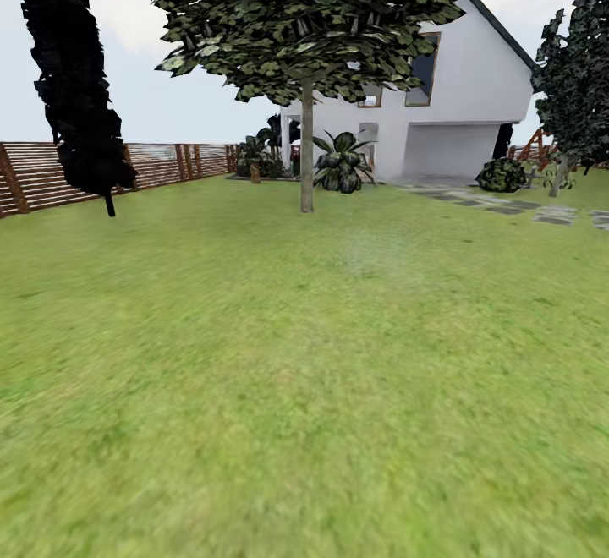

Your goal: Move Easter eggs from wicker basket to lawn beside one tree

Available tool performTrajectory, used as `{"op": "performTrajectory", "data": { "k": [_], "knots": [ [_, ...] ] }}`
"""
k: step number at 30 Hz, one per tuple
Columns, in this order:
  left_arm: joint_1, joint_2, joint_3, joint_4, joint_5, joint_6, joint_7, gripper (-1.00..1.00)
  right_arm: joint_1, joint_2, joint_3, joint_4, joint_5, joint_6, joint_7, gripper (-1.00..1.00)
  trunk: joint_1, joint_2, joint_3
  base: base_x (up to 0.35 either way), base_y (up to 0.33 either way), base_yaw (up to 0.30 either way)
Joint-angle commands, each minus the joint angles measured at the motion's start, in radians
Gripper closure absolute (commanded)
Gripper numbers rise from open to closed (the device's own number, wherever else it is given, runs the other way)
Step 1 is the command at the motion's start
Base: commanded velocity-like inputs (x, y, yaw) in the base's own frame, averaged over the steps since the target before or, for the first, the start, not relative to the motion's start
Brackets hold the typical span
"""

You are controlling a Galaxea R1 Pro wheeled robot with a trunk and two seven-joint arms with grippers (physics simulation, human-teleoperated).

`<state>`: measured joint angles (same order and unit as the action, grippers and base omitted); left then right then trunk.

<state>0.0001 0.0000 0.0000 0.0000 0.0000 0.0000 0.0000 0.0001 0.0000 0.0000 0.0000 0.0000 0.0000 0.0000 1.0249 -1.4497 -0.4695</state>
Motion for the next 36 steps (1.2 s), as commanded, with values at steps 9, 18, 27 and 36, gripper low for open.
{"op": "performTrajectory", "data": {
  "k": [9,18,27,36],
  "knots": [
    [0.020,0.051,0.002,-0.008,0.002,0.000,0.000,-1.00,-0.051,-0.051,0.002,0.029,0.005,-0.005,-0.004,-1.00,0.000,0.000,0.000,0.000,0.000,0.000],
    [0.020,0.058,0.002,-0.008,0.002,0.000,0.000,-1.00,-0.069,-0.076,-0.001,0.029,-0.003,-0.008,0.001,-1.00,0.000,0.000,0.001,0.000,0.000,-0.188],
    [0.020,0.058,0.002,-0.007,0.002,0.000,0.000,-1.00,-0.069,-0.077,-0.002,0.029,-0.003,-0.008,0.002,-1.00,0.000,0.000,0.001,0.000,0.000,-0.291],
    [0.020,0.058,0.002,-0.007,0.002,-0.001,0.000,-1.00,-0.069,-0.077,-0.002,0.029,-0.003,-0.008,0.002,-1.00,0.000,0.000,0.001,0.000,0.000,-0.296]
  ]
}}
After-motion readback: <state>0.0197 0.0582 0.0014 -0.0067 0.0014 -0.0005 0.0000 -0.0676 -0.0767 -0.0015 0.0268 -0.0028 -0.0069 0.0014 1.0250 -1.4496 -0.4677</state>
